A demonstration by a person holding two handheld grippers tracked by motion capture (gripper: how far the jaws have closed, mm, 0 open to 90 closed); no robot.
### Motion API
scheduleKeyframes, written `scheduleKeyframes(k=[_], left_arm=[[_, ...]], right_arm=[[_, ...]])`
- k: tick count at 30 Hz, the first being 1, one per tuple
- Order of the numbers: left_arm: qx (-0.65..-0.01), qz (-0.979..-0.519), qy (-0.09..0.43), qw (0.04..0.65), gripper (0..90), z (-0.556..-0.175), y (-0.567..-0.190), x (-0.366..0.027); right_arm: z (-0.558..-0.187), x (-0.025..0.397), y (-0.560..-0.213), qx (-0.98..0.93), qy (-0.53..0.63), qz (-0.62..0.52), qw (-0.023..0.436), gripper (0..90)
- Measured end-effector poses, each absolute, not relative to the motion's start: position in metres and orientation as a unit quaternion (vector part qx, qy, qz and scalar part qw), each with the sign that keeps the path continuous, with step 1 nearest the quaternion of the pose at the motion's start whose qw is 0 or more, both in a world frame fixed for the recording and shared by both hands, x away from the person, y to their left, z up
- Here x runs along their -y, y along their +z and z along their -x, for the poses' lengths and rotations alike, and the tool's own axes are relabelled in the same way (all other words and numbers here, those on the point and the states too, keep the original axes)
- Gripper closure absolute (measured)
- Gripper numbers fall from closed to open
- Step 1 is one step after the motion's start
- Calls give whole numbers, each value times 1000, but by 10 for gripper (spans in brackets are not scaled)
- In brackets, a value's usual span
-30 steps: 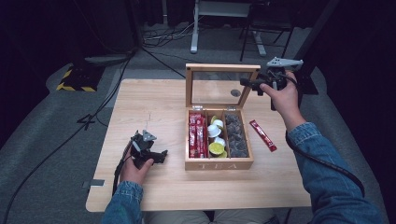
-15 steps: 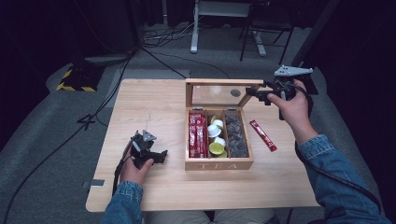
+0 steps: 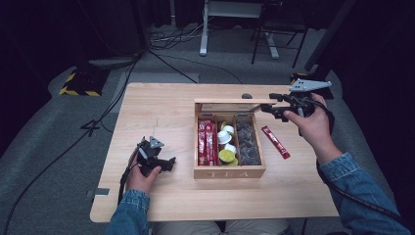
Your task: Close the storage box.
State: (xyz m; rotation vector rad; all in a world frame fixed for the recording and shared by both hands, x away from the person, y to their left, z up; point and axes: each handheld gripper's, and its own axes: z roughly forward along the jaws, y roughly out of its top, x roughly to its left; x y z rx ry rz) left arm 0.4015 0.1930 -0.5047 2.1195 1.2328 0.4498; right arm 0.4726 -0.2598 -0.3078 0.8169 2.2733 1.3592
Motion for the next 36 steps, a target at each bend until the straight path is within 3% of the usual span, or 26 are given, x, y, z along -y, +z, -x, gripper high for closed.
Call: scheduleKeyframes(k=[36], left_arm=[[-468, -806, 171, 319, 42, -402, -505, -193]], right_arm=[[-418, 259, -348, -847, 430, -262, 170, 368]])
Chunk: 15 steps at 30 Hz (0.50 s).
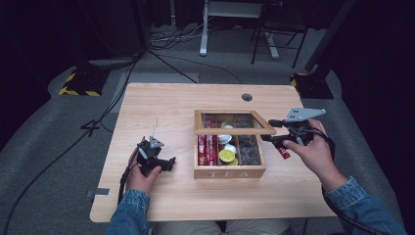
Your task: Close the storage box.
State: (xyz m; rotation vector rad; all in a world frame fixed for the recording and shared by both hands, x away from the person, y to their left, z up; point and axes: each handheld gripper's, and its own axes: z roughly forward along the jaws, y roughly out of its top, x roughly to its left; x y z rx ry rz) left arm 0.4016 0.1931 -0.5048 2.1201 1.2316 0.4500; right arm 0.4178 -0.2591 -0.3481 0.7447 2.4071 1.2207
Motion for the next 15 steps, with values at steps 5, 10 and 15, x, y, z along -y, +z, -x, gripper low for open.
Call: scheduleKeyframes(k=[5, 10, 15], left_arm=[[-468, -806, 171, 319, 42, -402, -505, -193], [-469, -806, 171, 318, 42, -402, -505, -193], [-469, -806, 171, 318, 42, -402, -505, -193]], right_arm=[[-413, 260, -358, -849, 427, -263, 166, 343], [-407, 262, -368, -850, 426, -264, 162, 333], [-403, 262, -375, -852, 422, -263, 162, 321]])
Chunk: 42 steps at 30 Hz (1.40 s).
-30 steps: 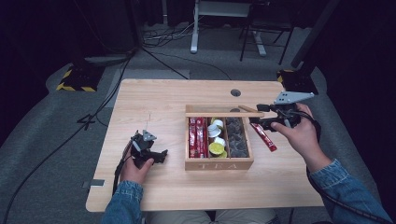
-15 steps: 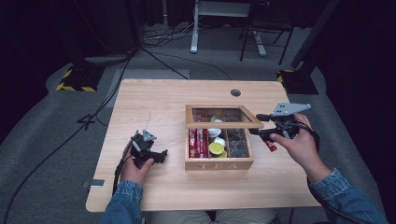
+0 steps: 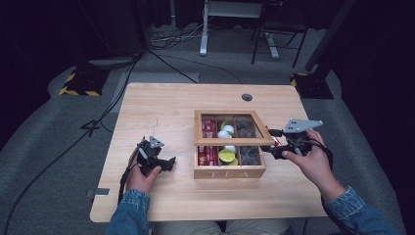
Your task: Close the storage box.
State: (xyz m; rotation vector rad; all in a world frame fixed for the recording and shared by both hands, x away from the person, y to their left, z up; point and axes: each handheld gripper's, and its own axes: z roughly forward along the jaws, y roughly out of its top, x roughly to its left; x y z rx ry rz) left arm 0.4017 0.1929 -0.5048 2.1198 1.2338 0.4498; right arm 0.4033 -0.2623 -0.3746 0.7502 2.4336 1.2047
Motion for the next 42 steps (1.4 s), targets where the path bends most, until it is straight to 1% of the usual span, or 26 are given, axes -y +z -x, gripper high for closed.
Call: scheduleKeyframes(k=[4, 12, 18, 20, 24, 34, 42], left_arm=[[-469, -806, 171, 318, 42, -402, -505, -193], [-469, -806, 171, 318, 42, -402, -505, -193], [-469, -806, 171, 318, 42, -402, -505, -193], [-469, -806, 171, 318, 42, -402, -505, -193], [-469, -806, 171, 318, 41, -402, -505, -193], [-469, -806, 171, 318, 42, -402, -505, -193], [-469, -806, 171, 318, 42, -402, -505, -193]], right_arm=[[-399, 263, -384, -857, 415, -263, 155, 322], [-393, 261, -394, -863, 404, -257, 162, 325], [-390, 261, -403, -868, 395, -258, 155, 326], [-389, 260, -406, -870, 393, -257, 150, 350], [-387, 258, -412, -876, 384, -254, 142, 349], [-383, 256, -415, -886, 363, -253, 135, 347], [-380, 256, -415, -901, 333, -254, 117, 348]])
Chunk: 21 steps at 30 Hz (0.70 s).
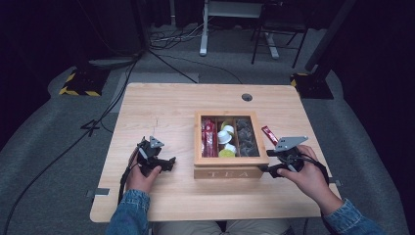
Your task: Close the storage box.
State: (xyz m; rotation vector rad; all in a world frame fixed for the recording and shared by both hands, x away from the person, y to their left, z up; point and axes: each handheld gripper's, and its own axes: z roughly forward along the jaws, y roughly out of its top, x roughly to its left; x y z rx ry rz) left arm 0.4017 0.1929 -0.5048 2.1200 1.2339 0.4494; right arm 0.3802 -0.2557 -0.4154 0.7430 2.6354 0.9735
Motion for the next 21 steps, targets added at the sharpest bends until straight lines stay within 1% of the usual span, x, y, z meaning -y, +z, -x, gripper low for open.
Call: scheduleKeyframes(k=[1, 2, 4, 5, 7, 9, 21], left_arm=[[-470, -806, 171, 318, 42, -402, -505, -193], [-470, -805, 171, 318, 41, -402, -505, -193], [-470, -805, 171, 318, 41, -402, -505, -193], [-470, -806, 171, 318, 41, -402, -505, -193], [-470, -805, 171, 318, 41, -402, -505, -193], [-470, -805, 172, 318, 42, -402, -505, -193], [-462, -811, 167, 318, 42, -398, -504, -195]], right_arm=[[-379, 255, -418, -907, 320, -250, 110, 347], [-378, 255, -419, -908, 320, -248, 110, 331], [-377, 255, -418, -903, 330, -252, 111, 330], [-376, 256, -415, -896, 346, -255, 113, 342], [-376, 260, -405, -887, 363, -256, 123, 336], [-376, 262, -399, -881, 377, -258, 123, 332], [-399, 289, -385, -843, 429, -296, 135, 305]])
